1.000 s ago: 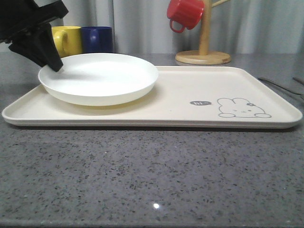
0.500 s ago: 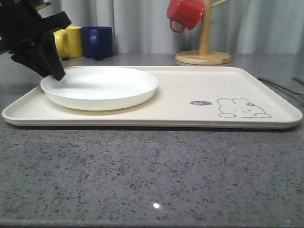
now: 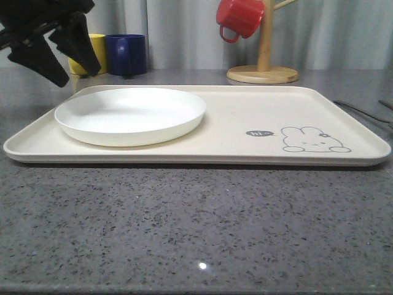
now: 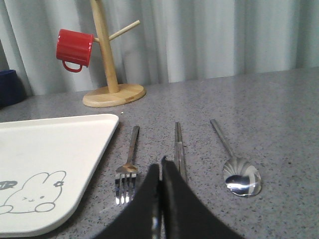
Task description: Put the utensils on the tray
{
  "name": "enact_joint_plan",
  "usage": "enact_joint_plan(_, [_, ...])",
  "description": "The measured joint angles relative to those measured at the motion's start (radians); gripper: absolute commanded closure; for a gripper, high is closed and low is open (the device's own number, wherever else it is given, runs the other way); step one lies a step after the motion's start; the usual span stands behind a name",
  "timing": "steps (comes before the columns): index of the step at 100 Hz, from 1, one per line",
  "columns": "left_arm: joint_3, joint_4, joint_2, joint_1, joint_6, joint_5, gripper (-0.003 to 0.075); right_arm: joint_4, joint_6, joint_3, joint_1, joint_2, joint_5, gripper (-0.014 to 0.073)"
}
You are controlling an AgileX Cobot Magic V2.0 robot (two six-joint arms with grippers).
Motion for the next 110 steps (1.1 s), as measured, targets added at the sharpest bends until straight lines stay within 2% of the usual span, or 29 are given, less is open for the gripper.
enact_joint_plan(27, [0.004,0.064,-0.166,0.000,0.000,-0.069,0.0307,0.000,0.000,0.000,0.000,0.000,0.000,0.0662])
enact_joint_plan(42, [0.083,0.097,-0.291,0.018,0.000,-0.144,0.0308,0.000,0.000,0.000,0.000,0.000,0.000,0.0662])
enact_joint_plan(63, [0.305,0.132,-0.523,0.055,0.000,-0.309,0.0307,0.000,0.000,0.000,0.000,0.000,0.000,0.0662])
enact_joint_plan(91, [0.668,0.143,-0.865,0.057,0.002,-0.557,0.0307,0.000,0.000,0.000,0.000,0.000,0.000,0.0662])
enact_joint_plan(110, [0.887,0.143,-1.078,0.057,0.002,-0.674,0.0308,0.000,0.000,0.000,0.000,0.000,0.000,0.0662])
